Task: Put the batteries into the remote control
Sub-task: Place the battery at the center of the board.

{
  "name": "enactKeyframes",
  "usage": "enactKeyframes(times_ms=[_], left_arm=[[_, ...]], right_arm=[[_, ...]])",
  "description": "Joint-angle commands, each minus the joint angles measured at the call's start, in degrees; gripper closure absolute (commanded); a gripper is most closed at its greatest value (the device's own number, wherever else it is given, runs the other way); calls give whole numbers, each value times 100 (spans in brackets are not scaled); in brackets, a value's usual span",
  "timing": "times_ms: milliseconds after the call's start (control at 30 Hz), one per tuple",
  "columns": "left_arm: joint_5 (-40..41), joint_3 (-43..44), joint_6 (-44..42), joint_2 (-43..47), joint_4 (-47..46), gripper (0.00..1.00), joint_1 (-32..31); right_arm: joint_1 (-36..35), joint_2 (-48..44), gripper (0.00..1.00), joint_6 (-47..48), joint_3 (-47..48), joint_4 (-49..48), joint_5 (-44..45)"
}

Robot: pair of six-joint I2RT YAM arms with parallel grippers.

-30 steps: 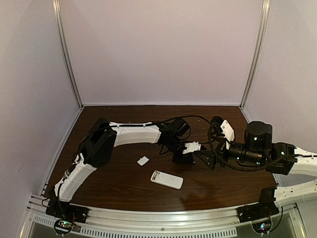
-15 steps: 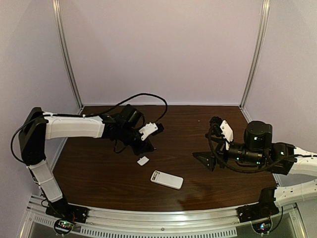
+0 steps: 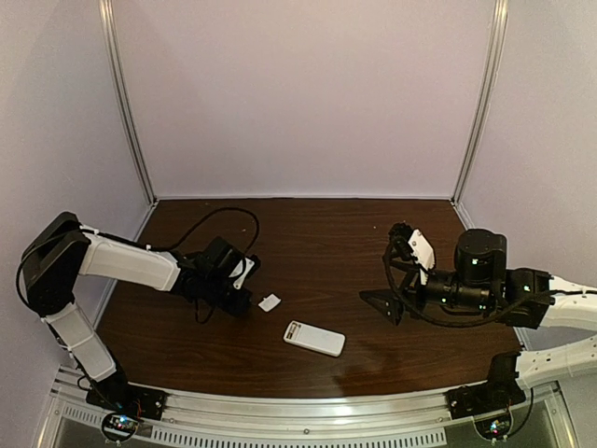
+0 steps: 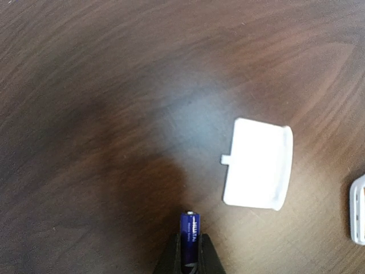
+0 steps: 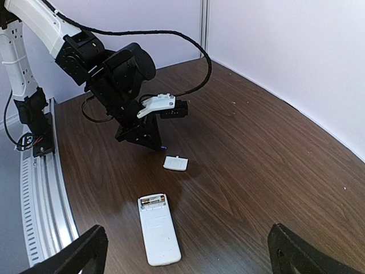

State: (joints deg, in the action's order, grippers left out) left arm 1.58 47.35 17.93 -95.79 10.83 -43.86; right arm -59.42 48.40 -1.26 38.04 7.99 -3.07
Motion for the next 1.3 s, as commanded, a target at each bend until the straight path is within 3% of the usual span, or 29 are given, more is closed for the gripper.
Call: enactKeyframes(times_ms=[0, 400, 633, 733, 1267], left_arm=[[746, -39, 794, 10, -396, 99, 70], [671, -273, 1164, -156, -537, 93, 70], [501, -337, 1143, -103, -551, 69, 71], [445, -345, 1117, -44, -532, 66, 70], [161, -773, 1300, 830, -362, 69, 69]], right_arm=[[0, 79, 0, 32, -31, 32, -49], [-5, 29, 0, 35, -45, 66, -52], [0, 90, 0, 34, -19, 89, -77], [0, 82, 0, 34, -31, 91, -65], [-2, 143, 0, 36, -38, 79, -94]])
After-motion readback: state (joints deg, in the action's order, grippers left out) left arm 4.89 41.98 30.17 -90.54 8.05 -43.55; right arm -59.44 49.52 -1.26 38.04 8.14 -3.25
